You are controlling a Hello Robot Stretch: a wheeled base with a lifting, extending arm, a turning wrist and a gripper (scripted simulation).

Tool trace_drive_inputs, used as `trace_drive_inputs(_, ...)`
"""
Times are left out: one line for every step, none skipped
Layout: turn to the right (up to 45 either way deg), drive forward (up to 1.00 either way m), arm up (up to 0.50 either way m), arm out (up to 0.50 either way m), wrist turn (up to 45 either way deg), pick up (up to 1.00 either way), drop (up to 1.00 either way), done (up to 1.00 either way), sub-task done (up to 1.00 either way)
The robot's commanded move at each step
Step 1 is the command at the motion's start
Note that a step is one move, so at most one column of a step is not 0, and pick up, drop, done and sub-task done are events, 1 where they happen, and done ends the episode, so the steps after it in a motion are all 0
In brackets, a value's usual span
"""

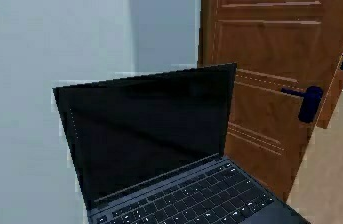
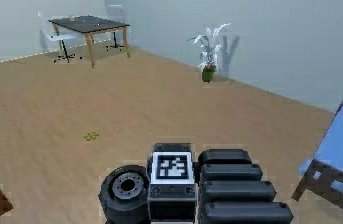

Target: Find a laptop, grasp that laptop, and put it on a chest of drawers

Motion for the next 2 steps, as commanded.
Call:
trace_drive_inputs(0.0, 0.2, 0.0, 0.0, 0.0, 0.0, 0.0, 0.0, 0.0)
trace_drive_inputs(-42.0, 0.0, 0.0, 0.0, 0.0, 0.0, 0.0, 0.0, 0.0)
